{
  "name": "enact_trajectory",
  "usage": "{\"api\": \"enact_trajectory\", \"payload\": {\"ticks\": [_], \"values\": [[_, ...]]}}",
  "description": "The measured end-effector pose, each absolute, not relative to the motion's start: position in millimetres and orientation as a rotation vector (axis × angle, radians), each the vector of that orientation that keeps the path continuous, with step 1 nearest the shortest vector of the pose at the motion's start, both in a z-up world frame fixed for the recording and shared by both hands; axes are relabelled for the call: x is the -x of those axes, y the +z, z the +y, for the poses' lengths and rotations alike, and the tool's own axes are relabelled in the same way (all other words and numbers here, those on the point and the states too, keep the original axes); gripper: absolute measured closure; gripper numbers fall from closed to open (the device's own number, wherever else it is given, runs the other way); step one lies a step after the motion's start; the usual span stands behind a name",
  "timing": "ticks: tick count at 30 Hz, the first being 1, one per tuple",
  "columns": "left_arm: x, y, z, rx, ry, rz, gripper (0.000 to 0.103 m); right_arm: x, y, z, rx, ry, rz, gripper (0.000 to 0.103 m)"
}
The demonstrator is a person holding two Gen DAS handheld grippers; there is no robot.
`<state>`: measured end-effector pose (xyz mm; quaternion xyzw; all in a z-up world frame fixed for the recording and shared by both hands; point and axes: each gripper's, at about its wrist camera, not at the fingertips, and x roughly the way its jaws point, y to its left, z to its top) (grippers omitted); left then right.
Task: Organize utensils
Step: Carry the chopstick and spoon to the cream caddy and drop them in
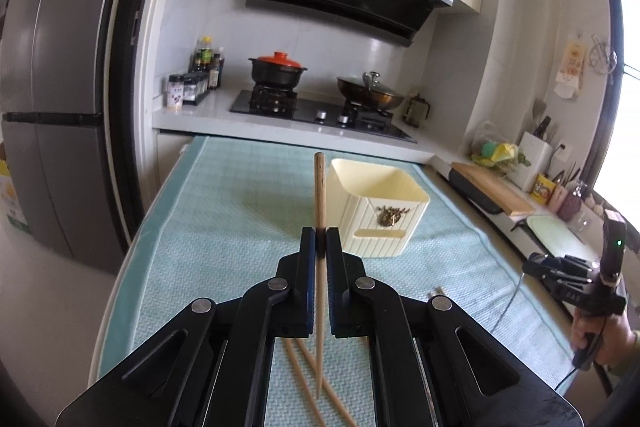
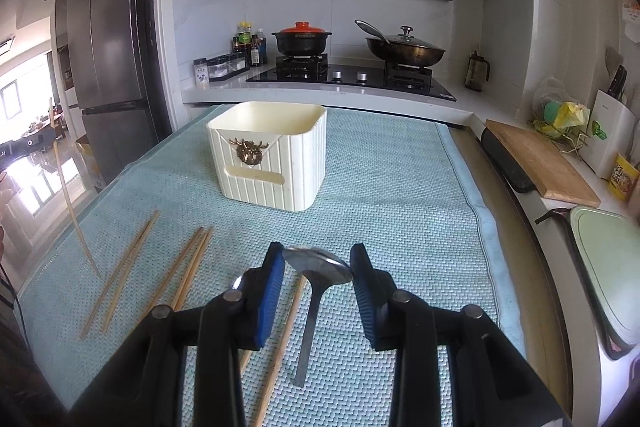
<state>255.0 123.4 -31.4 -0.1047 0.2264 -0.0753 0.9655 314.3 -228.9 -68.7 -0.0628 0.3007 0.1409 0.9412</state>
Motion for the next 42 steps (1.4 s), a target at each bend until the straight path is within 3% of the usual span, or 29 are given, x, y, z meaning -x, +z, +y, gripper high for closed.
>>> {"api": "enact_trajectory", "payload": {"ticks": [25, 36, 42], "values": [[-287, 15, 116, 0.198, -0.227, 0.412, 0.1, -341, -4, -227, 0.144, 0.302, 0.531, 0.07], [-376, 76, 89, 0.153, -0.285, 0.36, 0.1, -417, 73, -199, 0.109, 0.344, 0.458, 0.07], [-445, 78, 73, 0.162, -0.269, 0.353, 0.1, -478, 92, -174, 0.061, 0.366, 0.449, 0.07]]}}
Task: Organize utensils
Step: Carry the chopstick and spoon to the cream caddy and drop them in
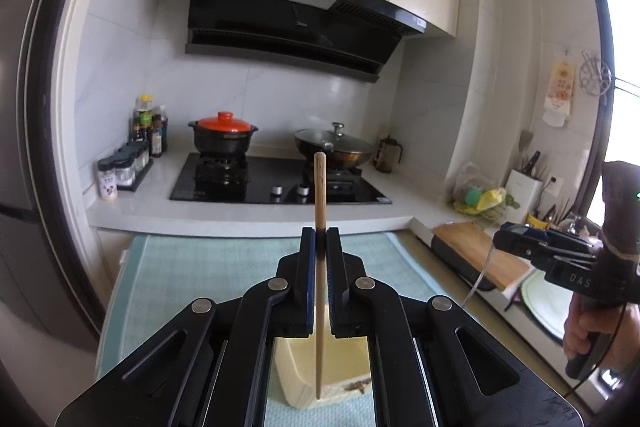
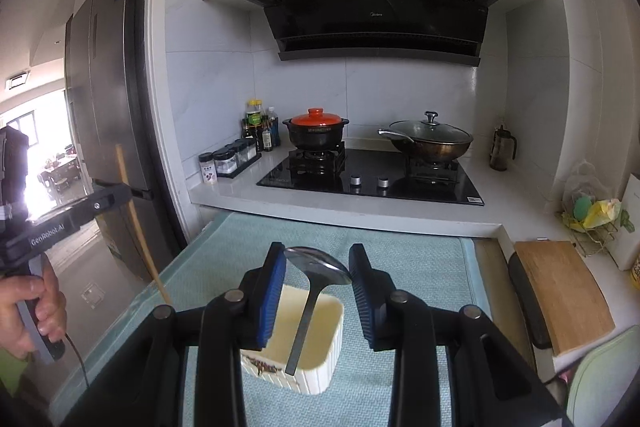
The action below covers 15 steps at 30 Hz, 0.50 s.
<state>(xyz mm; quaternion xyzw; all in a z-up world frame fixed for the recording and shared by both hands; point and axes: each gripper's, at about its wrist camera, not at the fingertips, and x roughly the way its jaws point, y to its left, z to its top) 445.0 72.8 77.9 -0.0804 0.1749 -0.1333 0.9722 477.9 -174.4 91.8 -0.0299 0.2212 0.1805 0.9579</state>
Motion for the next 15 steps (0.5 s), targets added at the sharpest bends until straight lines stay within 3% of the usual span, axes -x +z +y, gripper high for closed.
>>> {"api": "enact_trajectory", "payload": {"ticks": [9, 11, 15], "values": [[-541, 19, 47, 0.222, -0.263, 0.49, 0.1, -578, 17, -153, 0.004, 0.369, 0.671, 0.07], [-557, 7, 40, 0.22, -0.258, 0.528, 0.1, -596, -4, -153, -0.011, 0.368, 0.731, 0.078], [-580, -16, 34, 0.238, -0.248, 0.603, 0.1, -618, -32, -151, -0.013, 0.362, 0.809, 0.079]]}}
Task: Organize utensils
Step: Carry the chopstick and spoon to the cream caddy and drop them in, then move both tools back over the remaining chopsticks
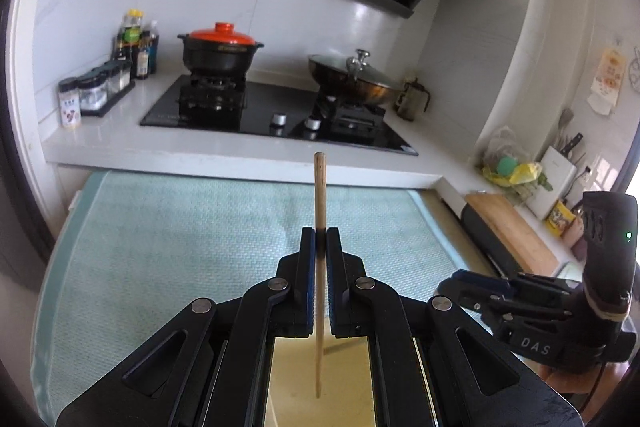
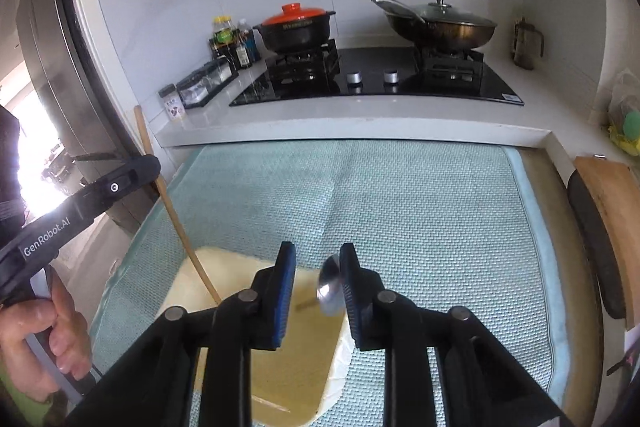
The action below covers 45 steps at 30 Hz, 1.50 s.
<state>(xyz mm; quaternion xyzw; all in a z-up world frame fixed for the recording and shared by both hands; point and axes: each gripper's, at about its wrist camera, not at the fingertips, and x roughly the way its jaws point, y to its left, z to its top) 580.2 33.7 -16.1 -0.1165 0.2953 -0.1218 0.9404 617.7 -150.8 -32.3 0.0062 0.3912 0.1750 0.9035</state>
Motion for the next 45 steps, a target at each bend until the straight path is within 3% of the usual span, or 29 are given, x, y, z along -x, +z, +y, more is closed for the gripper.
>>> {"api": "enact_trajectory", "payload": {"ticks": [10, 12, 14, 16, 18, 25, 27, 33, 39, 45], "values": [[-606, -45, 22, 0.187, -0.209, 0.726, 0.099, -606, -30, -155, -0.006, 0.364, 0.778, 0.079], [-605, -47, 23, 0.192, -0.205, 0.74, 0.089, -593, -22, -158, 0.001, 0.381, 0.759, 0.079], [-601, -47, 27, 0.198, -0.181, 0.736, 0.056, -579, -15, -160, 0.004, 0.392, 0.744, 0.078], [-591, -43, 33, 0.209, -0.167, 0.714, 0.046, -561, -8, -165, -0.003, 0.407, 0.728, 0.07], [-576, -38, 38, 0.204, -0.161, 0.705, 0.044, -542, -1, -172, -0.011, 0.407, 0.71, 0.058], [-475, 7, 71, 0.154, -0.109, 0.617, 0.004, -460, 4, -207, 0.02, 0.37, 0.679, 0.056], [-435, 18, 84, 0.151, -0.101, 0.597, 0.003, -433, -1, -222, 0.033, 0.344, 0.675, 0.052], [-317, 12, 114, 0.1, -0.046, 0.64, 0.001, -352, -44, -262, 0.059, 0.258, 0.734, 0.052], [-228, -45, 117, -0.009, 0.121, 0.691, 0.001, -278, -99, -277, 0.075, 0.168, 0.802, 0.052], [-192, -100, 108, 0.041, 0.2, 0.77, 0.001, -242, -134, -269, 0.069, 0.116, 0.839, 0.052]]}}
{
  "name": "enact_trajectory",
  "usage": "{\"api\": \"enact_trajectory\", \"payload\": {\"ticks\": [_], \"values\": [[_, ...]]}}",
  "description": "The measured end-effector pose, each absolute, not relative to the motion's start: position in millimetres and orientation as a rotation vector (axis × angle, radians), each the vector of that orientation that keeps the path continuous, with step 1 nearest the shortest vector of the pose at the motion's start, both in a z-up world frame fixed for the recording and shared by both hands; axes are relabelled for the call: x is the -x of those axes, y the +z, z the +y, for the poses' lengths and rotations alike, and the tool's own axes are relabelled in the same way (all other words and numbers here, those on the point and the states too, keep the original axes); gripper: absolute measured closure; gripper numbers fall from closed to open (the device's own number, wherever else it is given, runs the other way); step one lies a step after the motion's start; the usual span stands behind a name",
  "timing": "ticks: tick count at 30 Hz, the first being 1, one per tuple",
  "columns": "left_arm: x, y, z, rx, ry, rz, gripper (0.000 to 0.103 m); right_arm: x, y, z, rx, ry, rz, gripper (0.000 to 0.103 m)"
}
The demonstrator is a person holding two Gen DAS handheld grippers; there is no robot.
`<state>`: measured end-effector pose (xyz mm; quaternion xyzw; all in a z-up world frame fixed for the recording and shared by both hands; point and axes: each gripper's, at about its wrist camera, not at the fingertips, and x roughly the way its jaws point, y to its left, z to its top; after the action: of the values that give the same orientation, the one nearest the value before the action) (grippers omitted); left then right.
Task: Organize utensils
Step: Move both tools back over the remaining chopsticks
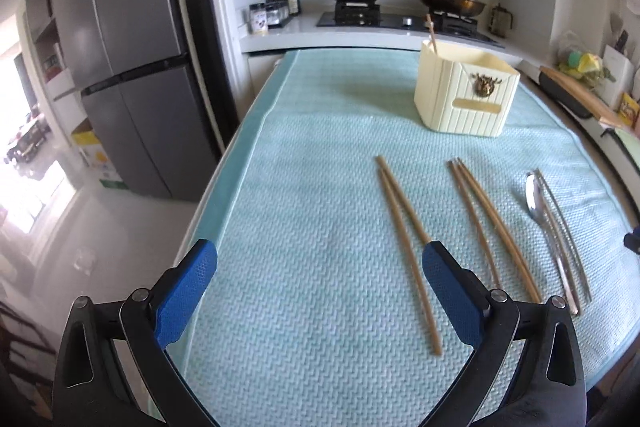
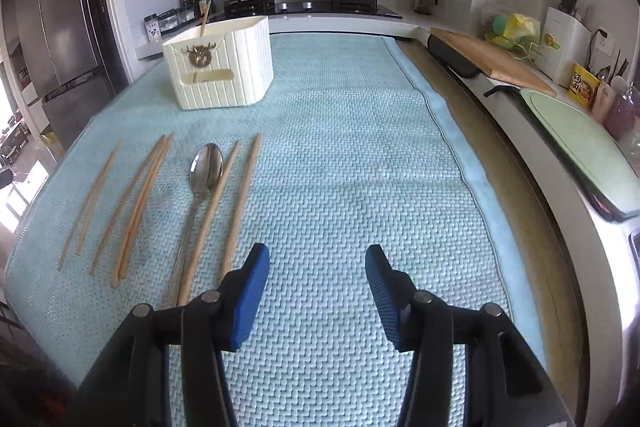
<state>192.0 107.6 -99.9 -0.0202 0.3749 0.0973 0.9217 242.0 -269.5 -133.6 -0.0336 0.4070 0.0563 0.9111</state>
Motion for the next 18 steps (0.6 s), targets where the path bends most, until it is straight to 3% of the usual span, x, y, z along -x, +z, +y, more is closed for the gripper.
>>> {"api": "enact_trajectory", "payload": {"ticks": [18], "values": [[-212, -152, 91, 0.136, 0.089, 0.895, 0.001, -249, -151, -243, 0.011, 0.153, 0.832, 0.052]]}}
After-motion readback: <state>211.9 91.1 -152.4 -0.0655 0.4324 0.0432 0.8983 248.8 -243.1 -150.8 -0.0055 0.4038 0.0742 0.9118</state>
